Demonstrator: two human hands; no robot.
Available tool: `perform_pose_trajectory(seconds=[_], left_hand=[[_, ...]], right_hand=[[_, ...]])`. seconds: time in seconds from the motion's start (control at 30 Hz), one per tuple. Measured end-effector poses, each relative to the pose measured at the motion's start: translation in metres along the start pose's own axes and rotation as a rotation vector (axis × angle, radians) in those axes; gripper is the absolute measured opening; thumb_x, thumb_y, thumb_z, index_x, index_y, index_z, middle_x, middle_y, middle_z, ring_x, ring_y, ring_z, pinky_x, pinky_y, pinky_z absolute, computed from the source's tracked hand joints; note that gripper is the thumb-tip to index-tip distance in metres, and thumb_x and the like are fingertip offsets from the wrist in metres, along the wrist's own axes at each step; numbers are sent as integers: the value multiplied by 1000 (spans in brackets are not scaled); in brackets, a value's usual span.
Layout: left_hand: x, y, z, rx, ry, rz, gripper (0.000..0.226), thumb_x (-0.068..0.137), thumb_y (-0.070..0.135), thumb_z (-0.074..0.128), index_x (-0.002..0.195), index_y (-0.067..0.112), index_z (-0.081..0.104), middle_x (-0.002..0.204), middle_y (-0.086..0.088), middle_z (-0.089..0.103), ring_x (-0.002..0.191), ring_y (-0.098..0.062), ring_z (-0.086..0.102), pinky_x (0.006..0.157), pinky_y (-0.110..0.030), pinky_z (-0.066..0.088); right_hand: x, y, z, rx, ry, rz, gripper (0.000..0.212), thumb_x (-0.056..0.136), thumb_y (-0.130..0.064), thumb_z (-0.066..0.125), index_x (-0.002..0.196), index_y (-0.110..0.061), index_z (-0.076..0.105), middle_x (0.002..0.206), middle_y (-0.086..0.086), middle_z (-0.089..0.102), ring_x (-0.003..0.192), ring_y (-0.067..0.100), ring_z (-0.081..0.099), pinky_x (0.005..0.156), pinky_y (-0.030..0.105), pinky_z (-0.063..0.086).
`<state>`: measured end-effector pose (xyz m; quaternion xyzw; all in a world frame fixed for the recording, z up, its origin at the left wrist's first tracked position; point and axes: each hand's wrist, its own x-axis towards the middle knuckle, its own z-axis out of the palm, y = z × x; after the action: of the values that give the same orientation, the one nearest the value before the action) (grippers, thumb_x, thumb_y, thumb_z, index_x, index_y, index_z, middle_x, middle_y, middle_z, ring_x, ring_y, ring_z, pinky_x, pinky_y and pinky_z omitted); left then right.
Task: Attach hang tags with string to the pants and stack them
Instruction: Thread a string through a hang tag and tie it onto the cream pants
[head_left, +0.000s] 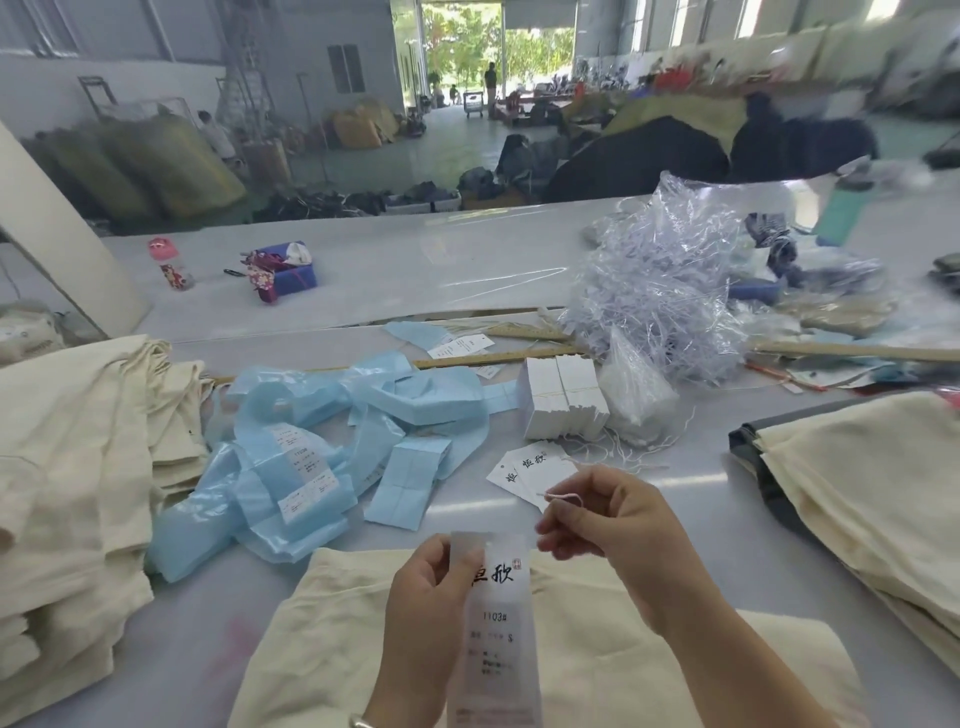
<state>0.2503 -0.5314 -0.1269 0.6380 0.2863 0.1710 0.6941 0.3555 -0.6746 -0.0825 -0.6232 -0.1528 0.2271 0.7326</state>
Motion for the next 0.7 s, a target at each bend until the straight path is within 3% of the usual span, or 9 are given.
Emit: perform_pose_trajectory(seconds=[0.27,0.43,0.5,0.57,0.63,0.7], left_hand=[[-16,8,-19,-7,-49,49,16,91,15,62,81,20,72,81,-9,73,70,-19,65,65,-36,54],[-23,12,-34,-7,-77,86,14,92,14,62,81,14,71,82,-13,73,69,-21,65,65,-38,52],[-26,13,-38,2,-95,109,13,92,13,62,82,11,70,81,-13,73,69,-21,64,65,-37,51],[-29,13,-42,9,-107,127,13,92,13,62,83,10,70,81,-14,72,69,-21,63,65,-38,50],[-32,12,-48,36,-117,164,14,93,14,62,82,9,68,80,-17,71,69,-23,62,66,-40,50],[-35,12,-53,74,-128,221,15,93,15,62,81,8,67,79,-19,69,69,-24,60,65,-42,49]], right_hand=[[-42,-19,22,101,-55,-28,23,82,14,58,103,6,63,95,23,72,90,35,71,72,30,59],[-56,-16,40,-61,39,-104,3,81,3,68,82,3,70,77,20,72,70,29,72,61,26,56],[-60,-13,47,-147,83,-130,11,85,-3,66,77,0,72,63,16,69,55,24,66,53,23,52],[-65,-11,52,-357,116,-196,19,88,-19,65,75,-8,75,46,2,53,43,13,46,48,19,40],[-69,-8,56,-604,136,-261,25,88,-36,61,75,-19,75,43,-7,33,44,7,30,48,24,28],[-74,-6,62,-768,162,-275,26,90,-42,57,78,-26,72,45,-4,35,46,10,33,52,30,32]])
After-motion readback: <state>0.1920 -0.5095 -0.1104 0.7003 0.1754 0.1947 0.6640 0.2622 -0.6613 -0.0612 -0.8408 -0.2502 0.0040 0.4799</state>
